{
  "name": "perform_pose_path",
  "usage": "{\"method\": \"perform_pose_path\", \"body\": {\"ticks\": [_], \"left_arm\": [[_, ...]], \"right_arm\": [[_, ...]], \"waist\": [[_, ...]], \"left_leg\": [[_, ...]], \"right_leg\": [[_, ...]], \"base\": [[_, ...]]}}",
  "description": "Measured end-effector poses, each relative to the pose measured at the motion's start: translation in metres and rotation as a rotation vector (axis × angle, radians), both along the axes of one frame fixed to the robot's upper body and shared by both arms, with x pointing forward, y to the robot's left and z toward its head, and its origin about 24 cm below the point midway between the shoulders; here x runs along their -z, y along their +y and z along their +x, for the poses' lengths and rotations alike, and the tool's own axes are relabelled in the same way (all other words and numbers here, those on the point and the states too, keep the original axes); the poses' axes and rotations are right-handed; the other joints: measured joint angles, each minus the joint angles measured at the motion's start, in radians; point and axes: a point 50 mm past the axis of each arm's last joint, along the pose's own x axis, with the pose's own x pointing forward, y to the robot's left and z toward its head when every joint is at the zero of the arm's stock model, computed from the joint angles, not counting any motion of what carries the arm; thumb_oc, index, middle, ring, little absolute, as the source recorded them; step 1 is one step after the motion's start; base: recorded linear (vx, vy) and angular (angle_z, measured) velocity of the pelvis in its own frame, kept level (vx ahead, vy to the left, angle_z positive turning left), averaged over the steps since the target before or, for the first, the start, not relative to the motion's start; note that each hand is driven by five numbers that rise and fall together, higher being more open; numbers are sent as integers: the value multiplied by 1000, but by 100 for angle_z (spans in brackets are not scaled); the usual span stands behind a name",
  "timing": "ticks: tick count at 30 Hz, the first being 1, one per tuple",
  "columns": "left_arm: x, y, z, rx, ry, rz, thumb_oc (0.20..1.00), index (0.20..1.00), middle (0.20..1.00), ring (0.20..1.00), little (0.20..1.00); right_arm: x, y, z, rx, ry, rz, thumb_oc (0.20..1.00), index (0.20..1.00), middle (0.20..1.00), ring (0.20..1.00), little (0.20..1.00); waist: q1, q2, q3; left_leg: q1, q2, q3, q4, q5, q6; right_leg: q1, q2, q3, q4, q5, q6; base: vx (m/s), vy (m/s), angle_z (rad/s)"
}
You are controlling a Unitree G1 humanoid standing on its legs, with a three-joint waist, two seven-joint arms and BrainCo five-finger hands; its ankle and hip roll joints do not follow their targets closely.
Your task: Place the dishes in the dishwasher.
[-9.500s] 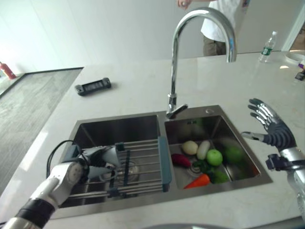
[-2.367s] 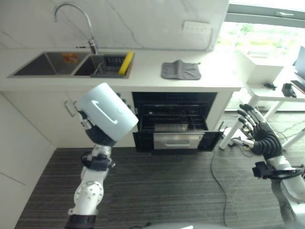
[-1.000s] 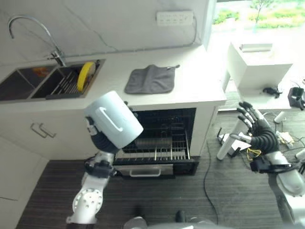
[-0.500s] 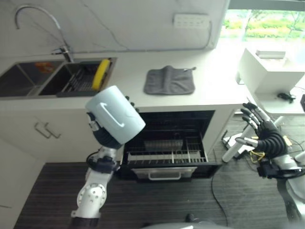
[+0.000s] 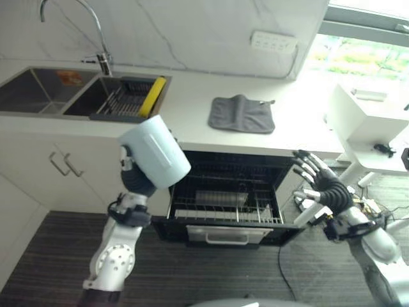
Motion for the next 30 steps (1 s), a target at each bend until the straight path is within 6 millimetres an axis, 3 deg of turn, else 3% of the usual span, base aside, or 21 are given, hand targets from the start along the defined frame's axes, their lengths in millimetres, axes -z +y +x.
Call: {"method": "perform_pose_path", "body": {"ticks": [4, 9, 15, 16, 18, 20, 22, 26, 28, 29, 30], "left_arm": [[-4, -8, 6, -84, 7, -3, 200, 200, 200, 200, 200], [-3, -4, 6, -189, 36, -60, 200, 200, 200, 200, 200], [1, -16, 7, -181, 74, -74, 200, 200, 200, 200, 200], [1, -18, 7, -175, 73, -75, 200, 200, 200, 200, 200], [-5, -22, 11, -166, 49, -89, 200, 200, 200, 200, 200], [-2, -24, 14, -172, 55, -102, 200, 200, 200, 200, 200], [-2, -33, 21, -137, 57, -100, 200, 200, 200, 200, 200], [-4, -37, 28, -127, 46, -97, 200, 200, 200, 200, 200], [-5, -34, 29, -136, 44, -98, 200, 200, 200, 200, 200], [-8, -35, 29, -136, 40, -102, 200, 200, 200, 200, 200], [-9, -38, 30, -128, 44, -100, 200, 200, 200, 200, 200]], "right_arm": [[-6, 13, 8, -39, 2, 20, 1000, 1000, 1000, 1000, 1000], [-2, 13, 8, -32, 44, 11, 1000, 1000, 1000, 1000, 1000], [-16, 27, 16, -114, 14, -55, 1000, 1000, 1000, 1000, 1000], [-19, 28, 18, -120, 6, -66, 1000, 1000, 1000, 1000, 1000], [-22, 32, 21, -129, -13, -59, 1000, 1000, 1000, 1000, 1000], [-26, 42, 24, -162, -33, -68, 1000, 1000, 1000, 1000, 1000], [-27, 42, 24, -149, -41, -75, 1000, 1000, 1000, 1000, 1000], [-33, 40, 27, -141, -56, -104, 1000, 1000, 1000, 1000, 1000], [-33, 35, 21, -121, -56, -96, 1000, 1000, 1000, 1000, 1000], [-27, 38, 16, -119, -37, -51, 1000, 1000, 1000, 1000, 1000], [-23, 40, 14, -116, -22, -12, 1000, 1000, 1000, 1000, 1000]], "waist": [[0, 29, -1], [-4, 54, -1], [5, 89, -2], [7, 87, 0], [26, 40, 29], [23, 49, 38], [17, 73, 52], [13, 88, 54], [7, 76, 46], [-16, 39, 44], [-20, 51, 50]], "left_leg": [[0, 29, -18, -1, 14, -21], [-7, 65, -35, -1, 19, -45], [-16, 95, -48, 5, 46, -73], [-30, 97, -54, 38, 45, -72], [-116, 94, -90, 203, 41, -72], [-116, 124, -59, 139, 23, -62], [-109, 145, -20, 45, 30, -74], [-104, 159, -47, 17, 32, -71], [-83, 106, -30, 0, 81, -41], [-68, 49, -28, 0, 69, -6], [-64, 47, -23, 1, 66, 9]], "right_leg": [[7, 33, -1, 0, -16, -27], [11, 66, -13, 0, -31, -51], [7, 108, -22, 0, -37, -80], [7, 109, -19, 0, -41, -85], [10, 81, 3, 0, -40, -106], [21, 86, -21, 0, -39, -113], [29, 85, -29, -3, -55, -117], [39, 74, -3, -5, -63, -82], [50, 21, 9, 0, -64, -31], [55, -33, 8, 15, -49, -1], [-6, -42, 10, 134, -54, 6]], "base": [[43, -232, 7], [37, -257, 7], [31, -151, 4], [19, 22, 10], [72, 126, 0], [127, 263, 14], [141, 329, 28], [159, 369, -20], [141, 326, -30], [124, 372, 0], [61, 233, -4]]}}
